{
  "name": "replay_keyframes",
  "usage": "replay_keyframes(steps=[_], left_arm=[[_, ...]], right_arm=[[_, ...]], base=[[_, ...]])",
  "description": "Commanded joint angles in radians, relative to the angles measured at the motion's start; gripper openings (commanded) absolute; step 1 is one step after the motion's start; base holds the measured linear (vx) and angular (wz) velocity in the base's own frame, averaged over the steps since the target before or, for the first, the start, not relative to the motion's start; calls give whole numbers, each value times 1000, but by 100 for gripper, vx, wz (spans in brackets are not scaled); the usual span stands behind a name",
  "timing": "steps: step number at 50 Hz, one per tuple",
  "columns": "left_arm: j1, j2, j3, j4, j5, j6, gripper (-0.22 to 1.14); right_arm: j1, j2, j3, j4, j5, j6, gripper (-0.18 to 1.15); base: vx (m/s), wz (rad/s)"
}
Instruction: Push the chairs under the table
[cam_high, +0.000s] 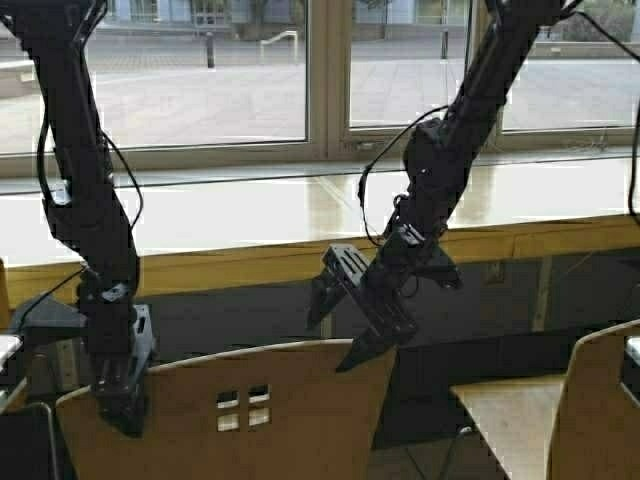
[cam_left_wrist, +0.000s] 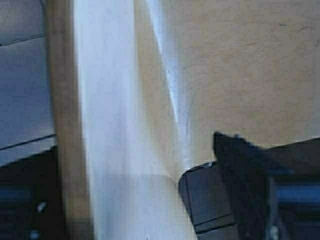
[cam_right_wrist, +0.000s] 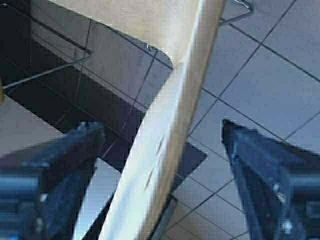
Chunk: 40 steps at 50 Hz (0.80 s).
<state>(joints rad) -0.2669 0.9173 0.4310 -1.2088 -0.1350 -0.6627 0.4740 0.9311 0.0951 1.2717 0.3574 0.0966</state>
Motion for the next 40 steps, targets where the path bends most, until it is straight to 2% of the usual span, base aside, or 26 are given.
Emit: replay_keyframes(steps=[1,17,25,29,33,36,40], left_arm=[[-2,-14,-23,3,-2,2,99],[-2,5,-32,3,11,2,99],[-2,11,-31,5,15,9,98],[-2,12,-31,5,21,9,92],[-2,12,-28,5,32,11,79],[-2,12,-28,5,41,11,64],[-2,12,-26,5,51,11,37]], right_arm=[[0,23,-55,11,6,0,103],[0,172,-192,12,31,-2,103],[0,192,-233,12,43,-3,96],[0,192,-238,12,43,-5,83],[0,192,-239,12,46,-5,59],[0,192,-239,12,52,-3,42],[0,193,-244,12,55,-3,22]], base=[[1,0],[0,0],[0,0],[0,0],[0,0],[0,0],[0,0]])
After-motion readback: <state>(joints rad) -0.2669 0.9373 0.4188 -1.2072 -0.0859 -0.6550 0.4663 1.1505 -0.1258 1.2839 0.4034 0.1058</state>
